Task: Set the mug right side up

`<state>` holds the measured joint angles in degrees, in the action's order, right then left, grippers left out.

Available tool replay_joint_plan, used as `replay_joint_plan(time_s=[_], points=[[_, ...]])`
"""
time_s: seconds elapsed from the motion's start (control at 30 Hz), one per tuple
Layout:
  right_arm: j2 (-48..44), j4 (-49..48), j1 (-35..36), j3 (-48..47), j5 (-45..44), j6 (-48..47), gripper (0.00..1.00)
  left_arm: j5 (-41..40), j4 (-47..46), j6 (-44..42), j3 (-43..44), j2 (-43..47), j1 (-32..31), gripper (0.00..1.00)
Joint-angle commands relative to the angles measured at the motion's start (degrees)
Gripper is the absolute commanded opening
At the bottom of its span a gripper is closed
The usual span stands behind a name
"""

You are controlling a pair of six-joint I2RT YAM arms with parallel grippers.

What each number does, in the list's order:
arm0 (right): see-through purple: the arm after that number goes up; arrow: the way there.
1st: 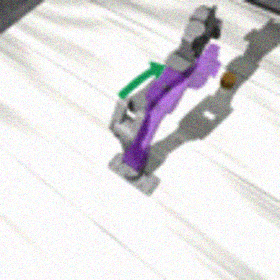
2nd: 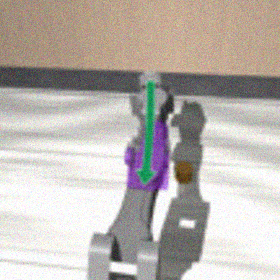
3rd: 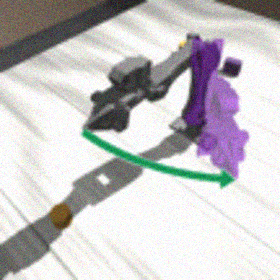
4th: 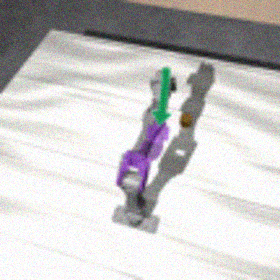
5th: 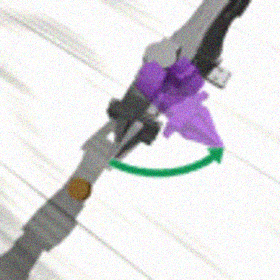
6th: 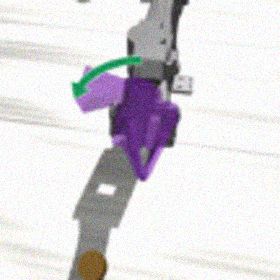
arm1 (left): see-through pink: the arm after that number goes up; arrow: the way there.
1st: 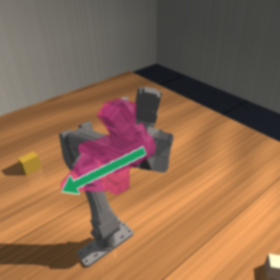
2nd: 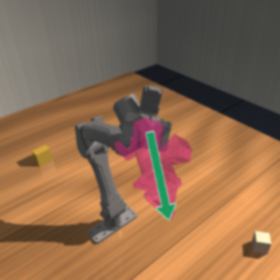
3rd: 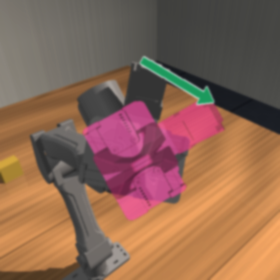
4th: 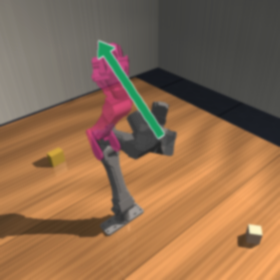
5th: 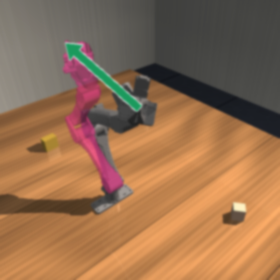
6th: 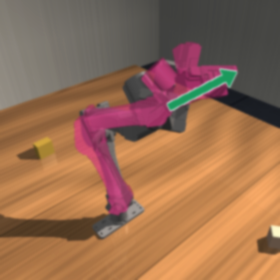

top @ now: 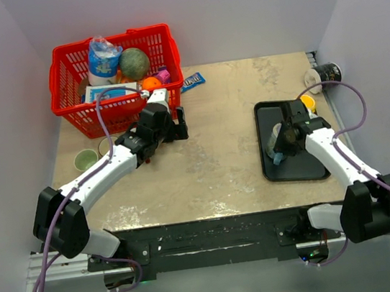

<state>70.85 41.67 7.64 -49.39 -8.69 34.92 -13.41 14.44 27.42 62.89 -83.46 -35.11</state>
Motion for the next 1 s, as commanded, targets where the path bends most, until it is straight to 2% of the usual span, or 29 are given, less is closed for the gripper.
replay_joint_plan(time_s=[0.0,0.2,0.37,0.67,0.97], points=[[-3.70,-2.56,0.53,-9.04,4.81,0.15,0.00,1.54,-2.57,0.35,0.12,0.76,0.05,0.99],[-4.32,-4.05,0.45,-15.47,11.40,0.68,0.00,5.40,-4.15,-0.17,0.21,1.28,0.05,0.99],[-3.35,-5.80,0.45,-17.24,17.28,1.99,0.00,9.35,-6.61,-0.61,0.56,1.81,0.04,0.99],[-3.09,-22.32,0.45,-14.42,31.97,12.18,0.00,25.16,-15.73,-1.67,0.30,2.51,0.04,0.99],[-1.59,-40.78,0.53,-13.72,39.80,23.35,0.00,31.59,-21.64,0.70,1.00,2.95,0.04,0.99]])
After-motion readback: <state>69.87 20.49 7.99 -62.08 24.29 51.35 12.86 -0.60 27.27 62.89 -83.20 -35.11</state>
